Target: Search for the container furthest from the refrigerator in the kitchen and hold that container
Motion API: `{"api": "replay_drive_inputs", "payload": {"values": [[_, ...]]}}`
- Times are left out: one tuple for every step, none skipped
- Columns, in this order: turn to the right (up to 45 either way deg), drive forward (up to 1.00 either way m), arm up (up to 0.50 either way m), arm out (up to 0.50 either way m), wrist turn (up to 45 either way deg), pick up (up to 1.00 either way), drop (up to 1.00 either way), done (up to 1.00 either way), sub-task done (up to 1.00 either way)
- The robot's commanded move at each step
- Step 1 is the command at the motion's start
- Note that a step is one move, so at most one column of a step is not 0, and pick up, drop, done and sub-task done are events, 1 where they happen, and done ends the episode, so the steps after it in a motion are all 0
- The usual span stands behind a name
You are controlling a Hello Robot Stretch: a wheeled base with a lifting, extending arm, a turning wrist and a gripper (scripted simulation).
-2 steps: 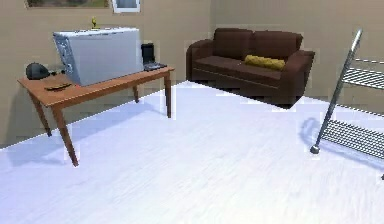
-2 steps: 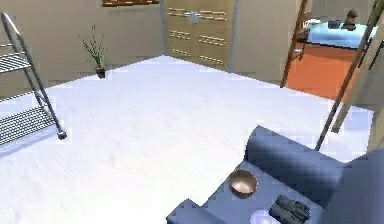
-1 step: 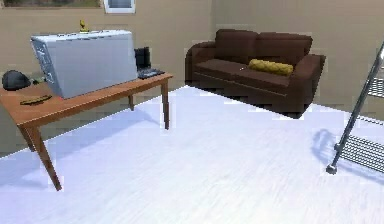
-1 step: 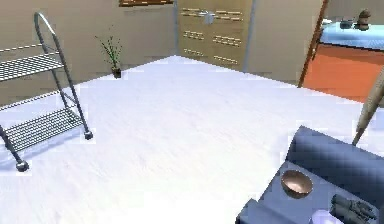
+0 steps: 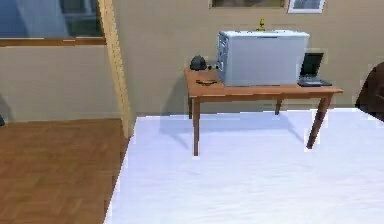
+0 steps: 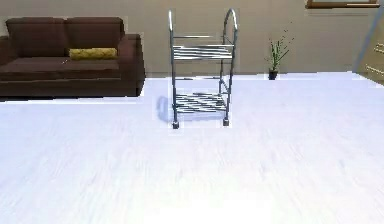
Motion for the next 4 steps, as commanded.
{"api": "replay_drive_inputs", "payload": {"values": [[-24.0,0.00,0.00,0.00,0.0,0.00,0.00,0.00,0.00],[0.0,1.00,0.00,0.00,0.0,0.00,0.00,0.00,0.00],[-18.0,0.00,0.00,0.00,0.0,0.00,0.00,0.00,0.00],[0.0,0.05,0.00,0.00,0.0,0.00,0.00,0.00,0.00]]}}
